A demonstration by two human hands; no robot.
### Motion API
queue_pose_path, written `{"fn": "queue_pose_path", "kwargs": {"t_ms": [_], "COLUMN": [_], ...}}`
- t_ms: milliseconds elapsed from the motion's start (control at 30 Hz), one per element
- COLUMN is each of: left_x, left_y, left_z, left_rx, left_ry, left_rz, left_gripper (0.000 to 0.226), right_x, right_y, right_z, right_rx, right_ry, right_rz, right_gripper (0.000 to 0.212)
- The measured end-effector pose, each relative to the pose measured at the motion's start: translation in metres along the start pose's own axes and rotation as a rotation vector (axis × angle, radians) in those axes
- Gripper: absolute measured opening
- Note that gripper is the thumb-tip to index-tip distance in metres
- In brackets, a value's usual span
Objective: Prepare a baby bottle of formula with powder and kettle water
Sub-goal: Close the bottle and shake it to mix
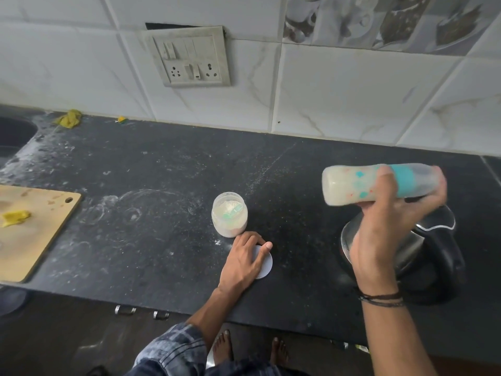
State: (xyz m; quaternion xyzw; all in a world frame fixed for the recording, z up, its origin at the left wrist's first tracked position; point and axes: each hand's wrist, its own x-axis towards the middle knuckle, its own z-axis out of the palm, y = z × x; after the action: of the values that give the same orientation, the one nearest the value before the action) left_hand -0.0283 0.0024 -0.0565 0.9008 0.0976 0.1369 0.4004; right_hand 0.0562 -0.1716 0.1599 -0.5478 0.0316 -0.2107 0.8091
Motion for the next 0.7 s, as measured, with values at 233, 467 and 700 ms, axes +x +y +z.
{"fn": "queue_pose_path", "kwargs": {"t_ms": [233,467,700], "left_x": [0.0,0.0,0.0], "left_y": [-0.002,-0.004,-0.003], "left_z": [0.0,0.0,0.001], "left_rx": [0.008,0.014,0.01], "left_ry": [-0.003,0.004,0.007], "left_rz": [0.013,0.019,0.014], "left_gripper": [0.043,0.04,0.042], "right_x": [-0.008,-0.008,-0.006], "right_y": [0.005,0.012,0.009], "right_z": [0.004,0.001,0.004], "right_rx": [-0.163,-0.228,-0.056], "right_ry": [-0.249,-0.331,-0.084], "right_rz": [0.109,0.114,0.052], "right_gripper": [0.068,0.068,0.07]}}
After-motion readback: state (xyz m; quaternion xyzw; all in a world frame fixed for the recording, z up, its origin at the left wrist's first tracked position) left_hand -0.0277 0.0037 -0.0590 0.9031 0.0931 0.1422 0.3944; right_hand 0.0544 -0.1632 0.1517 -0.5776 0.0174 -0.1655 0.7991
